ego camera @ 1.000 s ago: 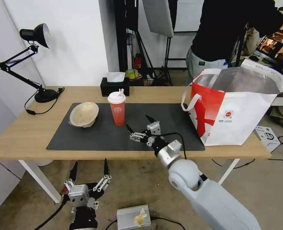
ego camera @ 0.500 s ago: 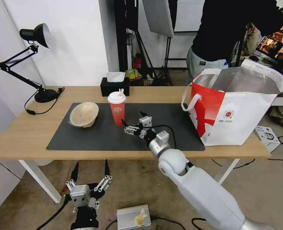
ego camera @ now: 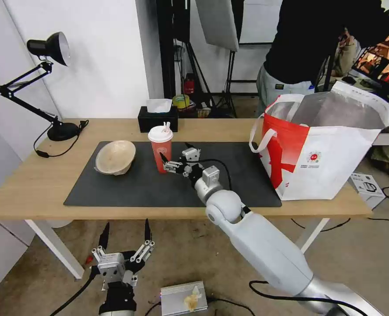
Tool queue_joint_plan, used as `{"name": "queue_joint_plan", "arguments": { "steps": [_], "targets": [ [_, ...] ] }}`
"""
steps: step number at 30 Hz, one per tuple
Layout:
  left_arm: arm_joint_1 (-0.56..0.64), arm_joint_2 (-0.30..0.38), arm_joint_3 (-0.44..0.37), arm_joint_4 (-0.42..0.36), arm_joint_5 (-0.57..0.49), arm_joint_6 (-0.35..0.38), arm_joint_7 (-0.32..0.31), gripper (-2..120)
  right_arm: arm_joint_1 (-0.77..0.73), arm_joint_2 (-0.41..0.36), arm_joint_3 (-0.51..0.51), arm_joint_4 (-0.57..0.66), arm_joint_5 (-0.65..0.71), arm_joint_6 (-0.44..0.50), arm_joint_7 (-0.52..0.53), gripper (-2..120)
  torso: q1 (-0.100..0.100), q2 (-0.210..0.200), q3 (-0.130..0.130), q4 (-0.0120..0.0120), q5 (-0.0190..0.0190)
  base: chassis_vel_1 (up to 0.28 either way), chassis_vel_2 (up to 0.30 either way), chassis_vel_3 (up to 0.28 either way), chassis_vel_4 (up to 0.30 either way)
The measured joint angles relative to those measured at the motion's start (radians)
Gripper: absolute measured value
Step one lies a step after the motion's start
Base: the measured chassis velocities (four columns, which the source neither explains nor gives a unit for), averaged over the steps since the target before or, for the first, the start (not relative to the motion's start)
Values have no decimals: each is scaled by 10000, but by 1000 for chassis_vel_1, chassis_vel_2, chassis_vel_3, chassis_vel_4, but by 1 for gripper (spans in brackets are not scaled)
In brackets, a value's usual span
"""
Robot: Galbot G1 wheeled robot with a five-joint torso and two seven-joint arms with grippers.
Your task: Pick up the trash from the table and place it into the takeout bag.
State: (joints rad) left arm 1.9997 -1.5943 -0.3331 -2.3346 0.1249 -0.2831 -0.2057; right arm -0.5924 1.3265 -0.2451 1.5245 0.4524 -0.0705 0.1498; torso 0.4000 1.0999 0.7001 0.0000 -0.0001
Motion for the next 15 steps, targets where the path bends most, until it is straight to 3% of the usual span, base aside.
{"name": "queue_joint_plan", "arguments": {
  "steps": [15],
  "targets": [
    [-73, 8, -31, 70, -56, 14, 0, 100, 556, 1146, -62, -1396, -198, -16, -119, 100, 0, 1, 0, 1, 0, 0, 0, 0, 0]
  ]
}}
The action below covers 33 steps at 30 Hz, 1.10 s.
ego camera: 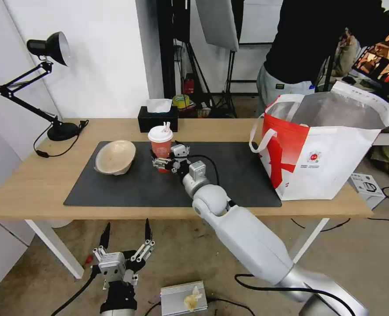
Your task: Pick up the trash from the table and place it into the takeout bag.
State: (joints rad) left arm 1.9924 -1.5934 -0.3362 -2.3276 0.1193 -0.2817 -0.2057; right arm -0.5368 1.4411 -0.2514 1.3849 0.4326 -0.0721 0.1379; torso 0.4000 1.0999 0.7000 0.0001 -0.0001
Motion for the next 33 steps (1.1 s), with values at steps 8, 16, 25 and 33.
{"name": "queue_joint_plan", "arguments": {
  "steps": [8, 16, 25, 33],
  "targets": [
    [0, 2, 4, 44, 0, 1, 0, 100, 146, 310, 82, -652, -161, 99, -61, 100, 0, 0, -1, -1, 0, 0, 0, 0, 0],
    [-59, 4, 36, 153, 0, 2, 0, 100, 275, 545, 164, -1204, -182, 296, -197, 100, 0, 0, -1, -1, 0, 0, 0, 0, 0],
    [-84, 7, 24, 186, -16, -7, 0, 100, 284, 768, 182, -1401, -195, 319, -214, 79, 0, 2, -1, -1, 0, 0, 0, 0, 0],
    [-110, 21, 13, 184, -56, -11, 0, 100, 137, 829, 181, -1250, -170, 320, -132, 51, 0, 2, 0, 0, 1, 0, 0, 0, 0]
  ]
}}
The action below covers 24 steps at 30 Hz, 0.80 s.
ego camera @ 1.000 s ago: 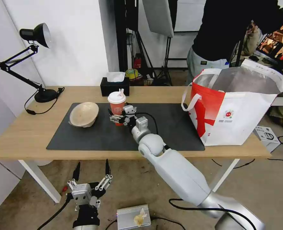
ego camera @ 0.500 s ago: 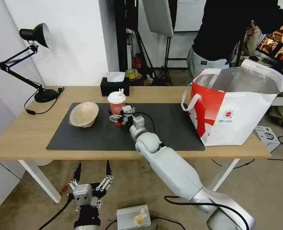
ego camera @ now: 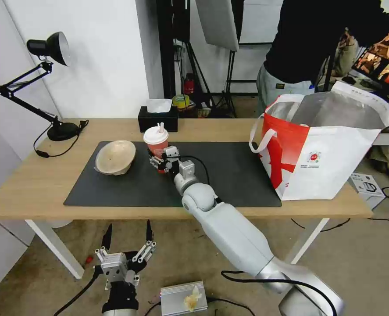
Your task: Pick up the trash from the table and place it into the takeout bag.
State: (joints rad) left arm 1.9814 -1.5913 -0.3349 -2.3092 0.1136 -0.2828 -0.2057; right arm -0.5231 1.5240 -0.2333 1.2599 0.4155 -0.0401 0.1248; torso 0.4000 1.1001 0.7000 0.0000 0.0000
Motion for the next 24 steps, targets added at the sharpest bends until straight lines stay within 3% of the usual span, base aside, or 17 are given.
{"name": "queue_joint_plan", "arguments": {
  "steps": [6, 11, 15, 19, 24],
  "targets": [
    [-81, 0, 24, 26, -3, -1, 0, 100, -46, -191, -48, 291, 71, -20, 126, 29, 0, 0, -1, 0, 0, 0, 0, 0, 0],
    [-90, -2, 38, 24, -7, -2, -1, 100, -64, -444, -34, 580, 209, -45, 202, 18, 0, -1, 0, -1, 0, 0, 0, 0, 0],
    [-52, -5, 10, -91, -3, -2, 0, 100, -61, -1153, 56, 1626, 630, -333, 377, 7, 0, -1, 0, -1, 1, 0, 0, 0, 0],
    [-69, -6, -29, -173, 22, 2, 0, 100, -64, -1683, 57, 2339, 963, -577, 546, 0, 0, 0, 0, -2, 2, 0, 0, 0, 0],
    [-179, -6, -34, -81, 18, 22, 0, 100, -110, -2178, 172, 3005, 1291, -731, 639, 0, 0, -1, 0, -1, 2, 0, 0, 0, 0]
  ]
}}
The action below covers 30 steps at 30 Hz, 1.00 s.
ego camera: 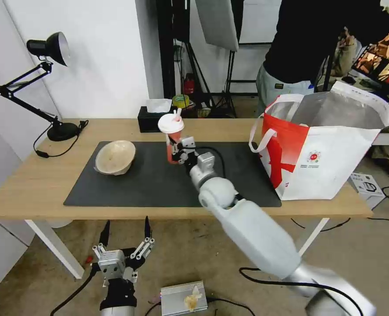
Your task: Pick up the trash from the table and place it into the takeout bag.
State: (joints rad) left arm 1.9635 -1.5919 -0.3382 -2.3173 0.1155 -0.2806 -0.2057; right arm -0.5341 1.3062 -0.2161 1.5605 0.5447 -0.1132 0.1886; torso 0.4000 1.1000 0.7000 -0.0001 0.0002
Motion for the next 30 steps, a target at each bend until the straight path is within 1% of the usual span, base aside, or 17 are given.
{"name": "queue_joint_plan", "arguments": {
  "steps": [2, 4, 7, 11, 12, 16, 17, 21, 22, 25, 26, 27, 30],
  "targets": [
    [-19, 0, 6, 26, 0, 1, 0, 100, -1, -60, 23, 88, 43, -23, 8, 0, 0, 1, 0, 0, 1, 0, 0, 0, 0],
    [-129, 0, 23, 153, -4, 8, 0, 100, 5, -327, 147, 474, 208, -162, 59, 0, -1, 0, 0, 0, -1, 0, 0, 0, 0],
    [-195, 0, 24, 212, -20, 37, 0, 100, 41, -492, 242, 746, 255, -347, 172, 0, 0, 0, 0, 1, 0, 0, 0, 0, 0],
    [-296, -1, 35, 220, -85, 223, 0, 100, 85, -969, 593, 1533, 330, -1043, 702, 0, 0, 0, -1, 0, -1, 0, 0, 0, 0],
    [-296, -1, 35, 220, -85, 223, 0, 100, 85, -969, 593, 1533, 330, -1043, 702, 0, 0, 0, -1, 0, -1, 0, 0, 0, 0],
    [-338, 1, 31, 226, -100, 247, 3, 100, -11, -1516, 1018, 2260, 561, -1436, 839, 0, 0, 0, 0, 1, -1, 0, 0, 0, 0],
    [-338, 1, 31, 226, -100, 247, 3, 100, -11, -1516, 1018, 2260, 561, -1436, 839, 0, 0, 0, 0, 1, -1, 0, 0, 0, 0],
    [-318, 6, 60, 213, -81, 248, 7, 100, -348, -2116, 1737, 3048, 769, -1853, 955, 0, 0, 0, 0, 0, -1, 0, 0, 0, 0],
    [-318, 6, 60, 213, -81, 248, 7, 100, -348, -2116, 1737, 3048, 769, -1853, 955, 0, 0, 0, 0, 0, -1, 0, 0, 0, 0],
    [-248, 1, 136, 142, 8, 246, 19, 100, -667, -2695, 2361, 3649, 1130, -2248, 1089, 0, 0, 0, -1, 0, 0, 0, 0, 0, 0],
    [-206, 0, 164, 108, 45, 245, 26, 100, -823, -3008, 2659, 3903, 1264, -2368, 1108, 0, 0, 0, 0, 0, 0, 0, 0, 0, 0],
    [-206, 0, 164, 108, 45, 245, 26, 100, -823, -3008, 2659, 3903, 1264, -2368, 1108, 0, 0, 0, 0, 0, 0, 0, 0, 0, 0],
    [-84, 0, 208, 23, 159, 199, 41, 100, -1298, -3758, 3408, 4554, 1605, -2495, 1102, 0, 0, 0, -1, -2, 0, 0, 0, 0, 0]
  ]
}}
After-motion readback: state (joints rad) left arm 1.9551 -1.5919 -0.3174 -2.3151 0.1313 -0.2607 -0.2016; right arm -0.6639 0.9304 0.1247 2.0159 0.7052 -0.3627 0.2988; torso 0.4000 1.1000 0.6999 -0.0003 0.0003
